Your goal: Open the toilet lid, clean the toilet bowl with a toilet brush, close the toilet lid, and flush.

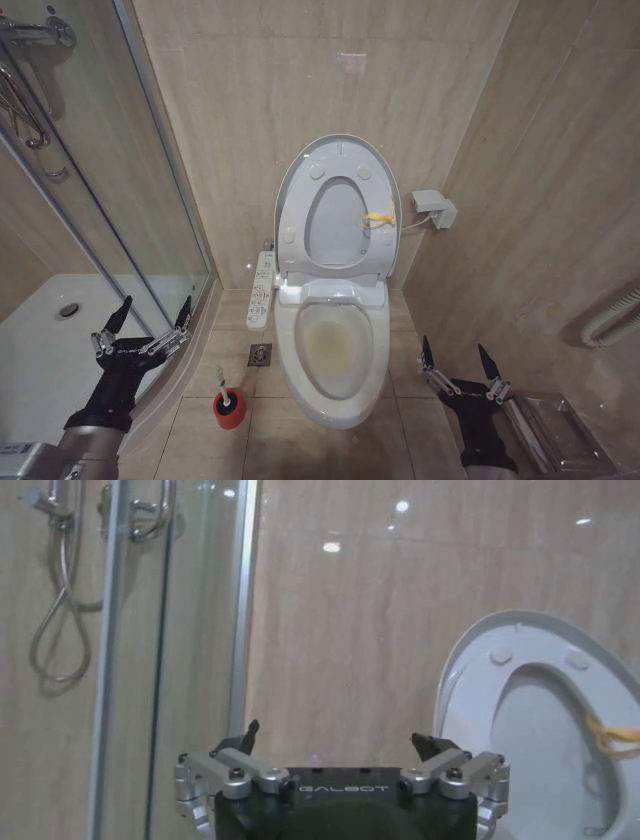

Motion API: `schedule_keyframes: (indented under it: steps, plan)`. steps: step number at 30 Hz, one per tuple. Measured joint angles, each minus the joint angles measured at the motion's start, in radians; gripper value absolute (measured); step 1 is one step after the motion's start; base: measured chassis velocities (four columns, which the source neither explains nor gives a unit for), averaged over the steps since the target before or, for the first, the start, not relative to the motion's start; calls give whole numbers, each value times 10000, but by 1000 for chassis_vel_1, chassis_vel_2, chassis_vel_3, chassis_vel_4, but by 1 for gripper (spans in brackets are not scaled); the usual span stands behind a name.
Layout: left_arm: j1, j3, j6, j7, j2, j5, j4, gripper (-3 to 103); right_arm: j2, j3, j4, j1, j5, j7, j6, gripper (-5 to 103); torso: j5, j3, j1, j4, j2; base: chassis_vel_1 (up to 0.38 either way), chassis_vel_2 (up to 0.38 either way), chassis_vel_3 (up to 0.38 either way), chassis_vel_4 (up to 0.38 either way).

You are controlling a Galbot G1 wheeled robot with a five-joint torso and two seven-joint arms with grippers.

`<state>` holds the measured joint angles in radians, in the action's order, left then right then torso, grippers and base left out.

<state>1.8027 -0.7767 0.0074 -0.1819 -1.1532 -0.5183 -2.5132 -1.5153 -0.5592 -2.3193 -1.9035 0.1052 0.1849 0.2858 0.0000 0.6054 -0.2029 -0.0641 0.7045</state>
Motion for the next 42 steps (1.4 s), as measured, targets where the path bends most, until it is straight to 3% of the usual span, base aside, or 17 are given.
schedule_keyframes:
  steps: [42]
  plan:
    - [-47,23,-73,102,-133,134,274,100,13,-5,0,1,1,0,-16,100,1,0,0,0,0,0,0,0,0]
